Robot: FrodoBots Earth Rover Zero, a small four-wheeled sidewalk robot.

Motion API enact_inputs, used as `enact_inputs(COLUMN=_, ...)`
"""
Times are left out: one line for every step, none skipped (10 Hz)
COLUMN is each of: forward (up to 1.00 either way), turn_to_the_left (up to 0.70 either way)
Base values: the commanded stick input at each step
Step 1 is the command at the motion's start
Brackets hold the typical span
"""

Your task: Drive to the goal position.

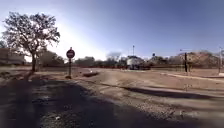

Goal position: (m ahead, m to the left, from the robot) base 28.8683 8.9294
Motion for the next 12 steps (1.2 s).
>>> enact_inputs(forward=0.50, turn_to_the_left=0.00)
enact_inputs(forward=0.50, turn_to_the_left=0.00)
enact_inputs(forward=0.50, turn_to_the_left=0.00)
enact_inputs(forward=0.50, turn_to_the_left=0.00)
enact_inputs(forward=0.50, turn_to_the_left=0.00)
enact_inputs(forward=0.50, turn_to_the_left=0.00)
enact_inputs(forward=0.50, turn_to_the_left=0.00)
enact_inputs(forward=0.50, turn_to_the_left=0.00)
enact_inputs(forward=0.50, turn_to_the_left=0.00)
enact_inputs(forward=0.50, turn_to_the_left=0.00)
enact_inputs(forward=0.50, turn_to_the_left=0.00)
enact_inputs(forward=0.50, turn_to_the_left=0.00)
